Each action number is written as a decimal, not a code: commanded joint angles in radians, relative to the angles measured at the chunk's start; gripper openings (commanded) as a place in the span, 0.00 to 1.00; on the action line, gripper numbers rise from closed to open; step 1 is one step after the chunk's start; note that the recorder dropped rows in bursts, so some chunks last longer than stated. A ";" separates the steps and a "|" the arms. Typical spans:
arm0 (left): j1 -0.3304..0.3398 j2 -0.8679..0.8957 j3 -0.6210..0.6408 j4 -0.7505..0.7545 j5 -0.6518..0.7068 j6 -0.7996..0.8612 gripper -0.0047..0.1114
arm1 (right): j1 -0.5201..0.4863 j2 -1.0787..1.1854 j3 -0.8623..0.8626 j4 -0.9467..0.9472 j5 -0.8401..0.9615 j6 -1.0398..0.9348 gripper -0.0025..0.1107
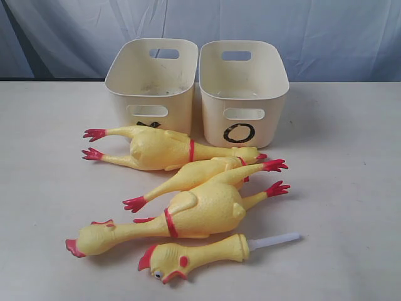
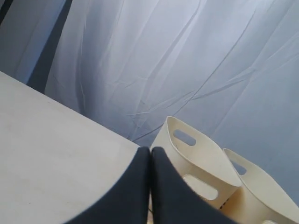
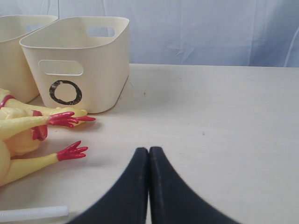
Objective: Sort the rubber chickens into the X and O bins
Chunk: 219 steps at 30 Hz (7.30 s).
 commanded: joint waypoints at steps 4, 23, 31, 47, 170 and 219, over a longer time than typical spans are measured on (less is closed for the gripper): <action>-0.005 0.002 -0.132 0.049 0.071 0.006 0.04 | 0.004 -0.004 0.001 -0.001 -0.002 -0.003 0.01; -0.005 0.382 -0.498 0.229 0.279 0.198 0.04 | 0.004 -0.004 0.001 -0.001 0.000 -0.003 0.01; -0.005 0.604 -0.609 0.056 0.430 0.489 0.04 | 0.004 -0.004 0.001 -0.001 0.000 -0.003 0.01; -0.036 0.970 -0.667 -0.279 0.566 0.940 0.04 | 0.004 -0.004 0.001 -0.001 -0.004 -0.003 0.01; -0.474 1.311 -0.782 -0.270 0.159 1.329 0.04 | 0.004 -0.004 0.001 -0.001 -0.004 -0.003 0.01; -0.354 1.826 -1.180 -0.468 -0.155 1.315 0.04 | 0.004 -0.004 0.001 -0.001 -0.001 -0.003 0.01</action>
